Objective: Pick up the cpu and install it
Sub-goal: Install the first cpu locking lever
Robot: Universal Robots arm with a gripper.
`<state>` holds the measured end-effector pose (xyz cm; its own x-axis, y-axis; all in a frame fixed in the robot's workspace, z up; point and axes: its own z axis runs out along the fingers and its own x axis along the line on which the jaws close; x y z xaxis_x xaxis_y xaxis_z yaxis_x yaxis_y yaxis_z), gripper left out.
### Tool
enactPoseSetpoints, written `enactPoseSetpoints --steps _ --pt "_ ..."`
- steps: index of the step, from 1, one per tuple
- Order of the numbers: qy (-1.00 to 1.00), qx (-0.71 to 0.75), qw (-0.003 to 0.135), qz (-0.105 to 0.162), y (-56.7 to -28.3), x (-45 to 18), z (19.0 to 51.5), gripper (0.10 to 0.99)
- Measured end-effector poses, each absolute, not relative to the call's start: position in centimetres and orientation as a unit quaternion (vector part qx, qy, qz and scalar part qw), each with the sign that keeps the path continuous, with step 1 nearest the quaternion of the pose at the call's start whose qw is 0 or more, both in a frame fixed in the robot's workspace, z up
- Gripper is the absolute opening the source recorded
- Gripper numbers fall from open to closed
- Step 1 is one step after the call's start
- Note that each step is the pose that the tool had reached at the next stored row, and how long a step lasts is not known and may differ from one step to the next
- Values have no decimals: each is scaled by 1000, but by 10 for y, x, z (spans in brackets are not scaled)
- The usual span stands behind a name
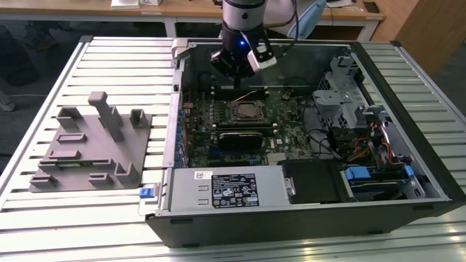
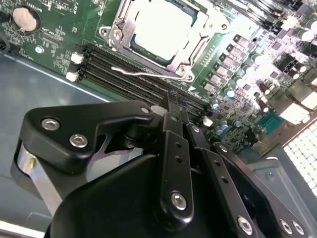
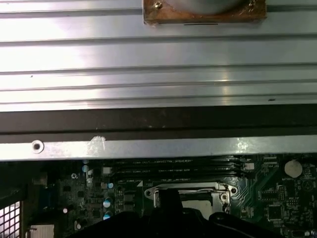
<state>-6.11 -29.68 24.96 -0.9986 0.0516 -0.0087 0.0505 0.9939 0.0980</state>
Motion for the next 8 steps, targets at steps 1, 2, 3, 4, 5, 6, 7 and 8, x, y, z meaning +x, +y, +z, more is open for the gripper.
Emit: enactPoseSetpoints --steps 1,2,3,4,5,6,7,8 --pt "998 26 6 49 -297 -61 249 106" --pt "998 26 6 49 -297 -61 249 106" --pt "998 26 5 49 -297 -61 248 106" --pt "998 26 6 49 -297 -60 247 106" --pt "998 26 6 49 -297 -60 247 106" --pt "998 26 6 49 -297 -60 246 106" --pt "998 26 6 49 -297 -60 246 106" --pt "998 26 5 49 -297 -60 246 106"
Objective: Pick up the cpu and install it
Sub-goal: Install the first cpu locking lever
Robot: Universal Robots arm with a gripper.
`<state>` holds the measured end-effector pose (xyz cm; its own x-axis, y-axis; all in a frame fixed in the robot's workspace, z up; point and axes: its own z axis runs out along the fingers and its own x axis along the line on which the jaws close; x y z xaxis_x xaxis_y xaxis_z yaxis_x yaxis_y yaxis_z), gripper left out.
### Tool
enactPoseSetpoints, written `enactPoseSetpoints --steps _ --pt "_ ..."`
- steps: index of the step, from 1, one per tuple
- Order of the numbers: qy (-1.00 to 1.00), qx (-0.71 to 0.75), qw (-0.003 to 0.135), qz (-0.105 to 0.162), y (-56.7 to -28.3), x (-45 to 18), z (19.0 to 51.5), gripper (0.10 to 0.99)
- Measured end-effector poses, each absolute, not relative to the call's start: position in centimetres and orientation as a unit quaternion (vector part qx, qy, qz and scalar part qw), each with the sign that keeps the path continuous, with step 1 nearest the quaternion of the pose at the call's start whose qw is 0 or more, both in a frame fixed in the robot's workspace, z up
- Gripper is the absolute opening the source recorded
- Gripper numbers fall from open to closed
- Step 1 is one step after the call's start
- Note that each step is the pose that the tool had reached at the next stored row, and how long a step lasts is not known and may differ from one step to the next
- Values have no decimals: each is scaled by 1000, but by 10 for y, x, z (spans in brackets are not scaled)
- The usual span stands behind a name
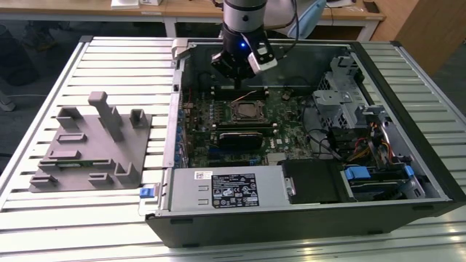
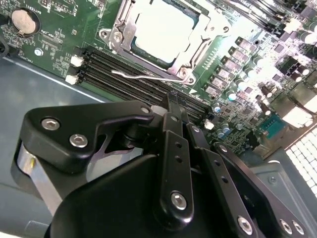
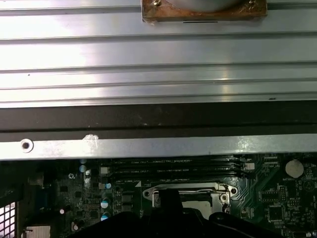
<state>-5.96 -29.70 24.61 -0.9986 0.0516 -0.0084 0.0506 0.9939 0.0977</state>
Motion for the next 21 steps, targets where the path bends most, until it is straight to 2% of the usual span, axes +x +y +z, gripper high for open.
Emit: enactPoseSetpoints --steps 21 --pt "999 24 5 49 -297 -47 240 106"
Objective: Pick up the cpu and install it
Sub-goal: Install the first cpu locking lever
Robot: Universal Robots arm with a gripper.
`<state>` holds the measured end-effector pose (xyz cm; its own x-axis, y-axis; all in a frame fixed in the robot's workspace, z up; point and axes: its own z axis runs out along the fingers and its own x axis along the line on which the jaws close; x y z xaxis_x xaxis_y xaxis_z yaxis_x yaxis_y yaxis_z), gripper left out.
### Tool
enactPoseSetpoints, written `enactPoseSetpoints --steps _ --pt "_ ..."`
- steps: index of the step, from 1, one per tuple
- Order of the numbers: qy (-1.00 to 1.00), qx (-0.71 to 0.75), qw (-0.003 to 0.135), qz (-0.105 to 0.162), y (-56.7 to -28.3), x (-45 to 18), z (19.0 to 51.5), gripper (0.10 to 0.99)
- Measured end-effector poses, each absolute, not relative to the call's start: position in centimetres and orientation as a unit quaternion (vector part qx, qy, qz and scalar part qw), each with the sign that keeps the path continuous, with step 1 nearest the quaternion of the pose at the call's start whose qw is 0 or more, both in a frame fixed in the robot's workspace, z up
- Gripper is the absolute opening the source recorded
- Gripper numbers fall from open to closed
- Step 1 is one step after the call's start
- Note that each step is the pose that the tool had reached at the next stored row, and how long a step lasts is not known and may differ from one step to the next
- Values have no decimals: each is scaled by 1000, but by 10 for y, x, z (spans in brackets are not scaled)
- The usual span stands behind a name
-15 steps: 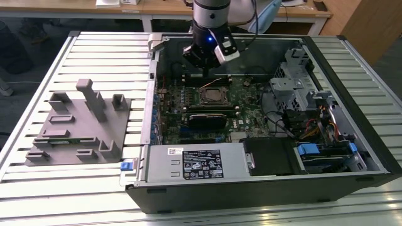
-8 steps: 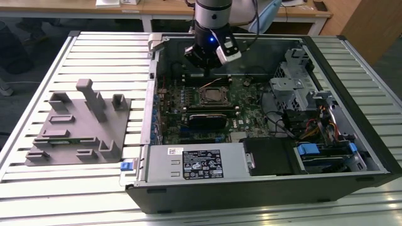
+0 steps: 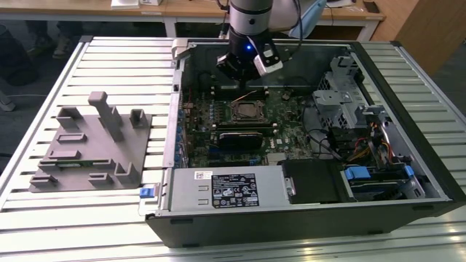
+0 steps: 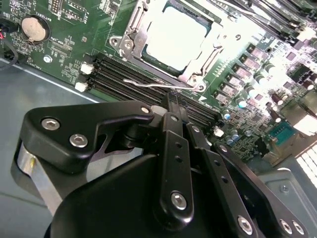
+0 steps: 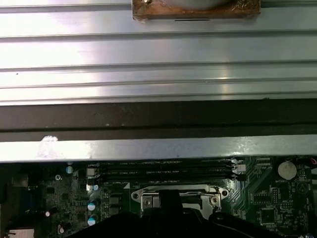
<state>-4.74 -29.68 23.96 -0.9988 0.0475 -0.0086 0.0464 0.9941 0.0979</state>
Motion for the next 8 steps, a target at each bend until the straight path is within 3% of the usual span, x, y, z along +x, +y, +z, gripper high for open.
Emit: enactPoseSetpoints --steps 8 --pt "999 13 5 49 -295 -43 232 106"
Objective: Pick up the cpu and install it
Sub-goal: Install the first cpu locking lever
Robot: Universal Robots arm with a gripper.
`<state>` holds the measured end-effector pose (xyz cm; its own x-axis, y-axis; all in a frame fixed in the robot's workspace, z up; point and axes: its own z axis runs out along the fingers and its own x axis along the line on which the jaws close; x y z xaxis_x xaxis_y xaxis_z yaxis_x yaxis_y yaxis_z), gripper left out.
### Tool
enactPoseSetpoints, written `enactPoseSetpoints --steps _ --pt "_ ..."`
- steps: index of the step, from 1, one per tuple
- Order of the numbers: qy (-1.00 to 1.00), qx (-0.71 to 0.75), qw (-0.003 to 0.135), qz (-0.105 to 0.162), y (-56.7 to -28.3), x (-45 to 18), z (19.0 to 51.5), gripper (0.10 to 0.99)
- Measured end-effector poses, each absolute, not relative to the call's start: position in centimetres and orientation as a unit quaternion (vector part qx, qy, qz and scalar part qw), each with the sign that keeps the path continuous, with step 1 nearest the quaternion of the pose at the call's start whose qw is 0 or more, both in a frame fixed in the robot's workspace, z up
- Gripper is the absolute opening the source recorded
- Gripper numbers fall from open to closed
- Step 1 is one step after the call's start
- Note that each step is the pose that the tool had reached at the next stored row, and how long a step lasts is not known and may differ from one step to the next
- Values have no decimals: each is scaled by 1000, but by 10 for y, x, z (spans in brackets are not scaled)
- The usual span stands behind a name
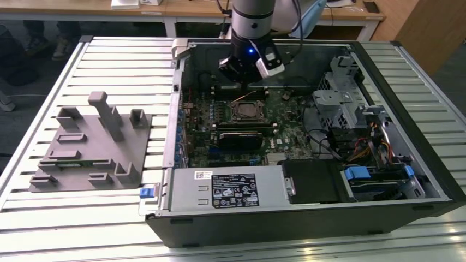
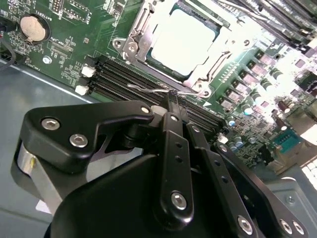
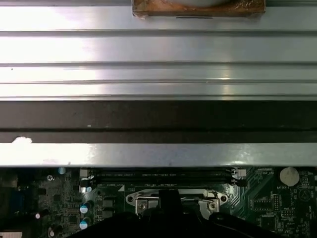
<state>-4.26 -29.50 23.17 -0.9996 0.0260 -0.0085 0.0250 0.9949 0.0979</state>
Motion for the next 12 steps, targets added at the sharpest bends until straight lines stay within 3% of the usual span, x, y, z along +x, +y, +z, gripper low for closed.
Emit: enactPoseSetpoints --steps 12 --pt "999 15 5 49 -292 -36 227 106"
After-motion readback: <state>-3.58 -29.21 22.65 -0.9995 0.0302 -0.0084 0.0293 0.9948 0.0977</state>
